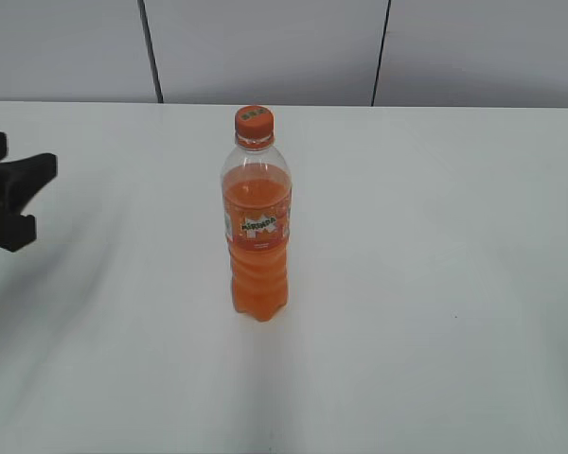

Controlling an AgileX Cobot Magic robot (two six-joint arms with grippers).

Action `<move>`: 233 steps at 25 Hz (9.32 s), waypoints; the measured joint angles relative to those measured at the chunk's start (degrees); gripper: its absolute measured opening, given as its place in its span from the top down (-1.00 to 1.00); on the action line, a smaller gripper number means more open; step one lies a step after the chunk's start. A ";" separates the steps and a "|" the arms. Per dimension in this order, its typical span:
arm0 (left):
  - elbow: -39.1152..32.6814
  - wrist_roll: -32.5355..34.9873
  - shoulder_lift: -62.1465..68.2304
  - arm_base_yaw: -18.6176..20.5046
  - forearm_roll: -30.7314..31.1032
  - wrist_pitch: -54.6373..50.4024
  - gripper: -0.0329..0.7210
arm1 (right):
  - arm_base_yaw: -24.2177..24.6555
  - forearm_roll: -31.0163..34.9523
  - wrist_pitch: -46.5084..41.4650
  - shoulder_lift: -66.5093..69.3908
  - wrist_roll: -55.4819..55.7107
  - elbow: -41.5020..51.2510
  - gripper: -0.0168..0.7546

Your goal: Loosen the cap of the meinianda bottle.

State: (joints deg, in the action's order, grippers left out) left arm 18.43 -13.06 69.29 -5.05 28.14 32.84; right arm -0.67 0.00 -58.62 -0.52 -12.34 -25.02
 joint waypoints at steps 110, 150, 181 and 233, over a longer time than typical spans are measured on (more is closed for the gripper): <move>32.75 -25.11 44.77 -13.37 52.76 16.22 -0.06 | 0.00 3.25 -4.35 18.95 5.84 -12.96 -0.55; 32.86 -23.60 44.77 -13.37 53.95 16.73 -0.06 | -11.82 10.38 -11.15 77.16 4.28 -58.27 -0.17; 32.86 -23.60 44.77 -13.37 54.00 16.84 -0.06 | -42.47 6.53 -11.21 103.22 14.83 -79.44 -0.16; 32.86 -23.55 44.77 -13.37 54.05 16.86 -0.06 | -42.47 6.50 -11.21 108.87 15.03 -80.69 0.07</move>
State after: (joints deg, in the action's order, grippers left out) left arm 51.29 -36.62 114.06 -18.42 82.20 49.69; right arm -43.14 6.50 -69.83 108.35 2.69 -105.70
